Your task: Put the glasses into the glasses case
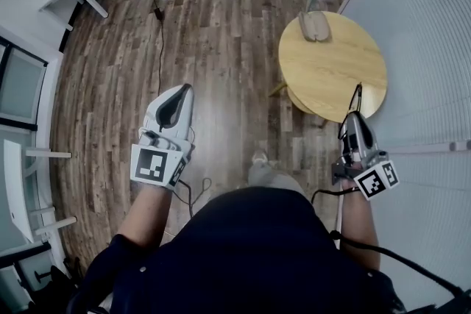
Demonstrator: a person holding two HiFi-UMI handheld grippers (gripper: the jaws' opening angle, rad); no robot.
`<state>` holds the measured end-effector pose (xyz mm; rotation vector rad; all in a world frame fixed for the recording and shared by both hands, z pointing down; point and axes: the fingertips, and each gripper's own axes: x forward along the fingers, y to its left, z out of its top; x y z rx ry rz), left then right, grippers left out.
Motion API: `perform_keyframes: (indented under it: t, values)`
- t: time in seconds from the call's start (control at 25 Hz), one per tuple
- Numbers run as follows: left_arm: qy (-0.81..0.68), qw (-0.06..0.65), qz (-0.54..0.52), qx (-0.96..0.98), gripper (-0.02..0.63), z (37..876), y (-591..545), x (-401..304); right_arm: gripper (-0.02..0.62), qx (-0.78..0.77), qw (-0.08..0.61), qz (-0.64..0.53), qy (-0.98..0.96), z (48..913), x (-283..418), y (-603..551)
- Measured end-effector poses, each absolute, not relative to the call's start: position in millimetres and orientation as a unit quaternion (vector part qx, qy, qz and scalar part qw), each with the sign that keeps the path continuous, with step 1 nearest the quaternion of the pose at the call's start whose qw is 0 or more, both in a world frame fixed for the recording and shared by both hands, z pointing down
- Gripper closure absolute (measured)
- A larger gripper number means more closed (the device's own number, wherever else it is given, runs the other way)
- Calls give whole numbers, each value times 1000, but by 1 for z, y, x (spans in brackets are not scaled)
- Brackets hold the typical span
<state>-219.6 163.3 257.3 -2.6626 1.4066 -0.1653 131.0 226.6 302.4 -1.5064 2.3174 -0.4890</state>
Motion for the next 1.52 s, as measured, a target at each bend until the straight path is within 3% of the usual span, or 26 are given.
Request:
perform_keyframes:
  t: [0.6,1.52]
  values:
    - [482,61,-62,-872,600,254,51,-169,561,-509,164,-190,823,312,180,87]
    - [396,56,-55,-915,600,269,-184,-157,561,-583,157,-196,773,337,164,-79]
